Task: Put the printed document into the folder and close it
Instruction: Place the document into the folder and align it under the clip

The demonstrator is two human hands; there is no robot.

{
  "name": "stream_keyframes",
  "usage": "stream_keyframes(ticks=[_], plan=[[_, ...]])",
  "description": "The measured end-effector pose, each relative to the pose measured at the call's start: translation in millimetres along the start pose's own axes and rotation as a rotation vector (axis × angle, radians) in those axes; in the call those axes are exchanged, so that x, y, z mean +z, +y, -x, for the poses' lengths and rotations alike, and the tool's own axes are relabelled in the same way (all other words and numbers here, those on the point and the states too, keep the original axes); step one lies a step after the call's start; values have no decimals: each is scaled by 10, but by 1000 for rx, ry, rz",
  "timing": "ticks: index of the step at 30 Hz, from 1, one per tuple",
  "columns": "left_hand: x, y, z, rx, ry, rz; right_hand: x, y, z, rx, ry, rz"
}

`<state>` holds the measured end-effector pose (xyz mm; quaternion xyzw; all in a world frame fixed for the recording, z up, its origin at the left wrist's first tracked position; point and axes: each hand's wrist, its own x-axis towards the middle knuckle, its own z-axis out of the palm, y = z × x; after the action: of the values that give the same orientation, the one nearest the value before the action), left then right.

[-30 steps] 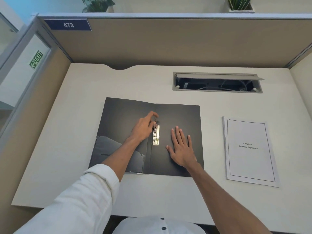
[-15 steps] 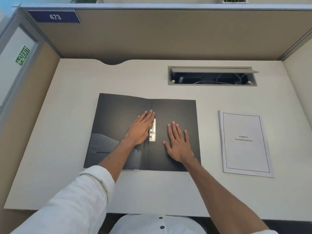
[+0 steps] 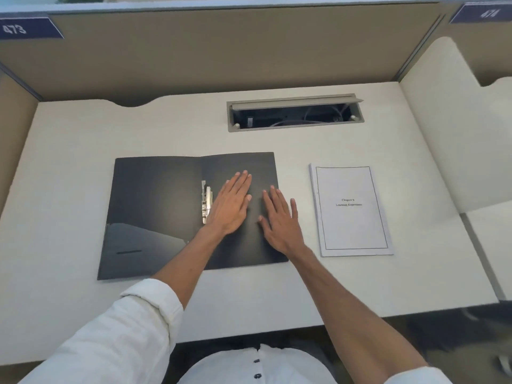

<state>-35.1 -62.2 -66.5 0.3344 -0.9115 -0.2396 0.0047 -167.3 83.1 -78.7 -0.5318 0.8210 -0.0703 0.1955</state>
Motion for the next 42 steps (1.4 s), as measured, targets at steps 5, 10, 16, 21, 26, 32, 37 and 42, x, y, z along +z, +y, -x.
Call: stream_keyframes(ticks=[5,10,16,21,26,32,37,42], plan=[[375,790,-66,-15,-32,113,-243,737,271,113,69,-21],[731,1421,-132,-10,-115,142,-455,1375,483,172,88,-15],[958,1865,-253,-90,-168,119,-608,1926,601,323,142,-68],[1070,2039,-278,-108,-170,64,-721,2227,652,654,274,-203],[1130,2108,-284,-139,-149,82,-779,2402,553,770,241,-321],[1162,2126,-309,-135,-171,-16,-866,2545,380,875,253,-625],[1141,2081,-341,-92,-188,-120,-856,2567,344,846,190,-600],[1160,2073,-328,-83,-191,-159,-820,2473,404,771,243,-633]])
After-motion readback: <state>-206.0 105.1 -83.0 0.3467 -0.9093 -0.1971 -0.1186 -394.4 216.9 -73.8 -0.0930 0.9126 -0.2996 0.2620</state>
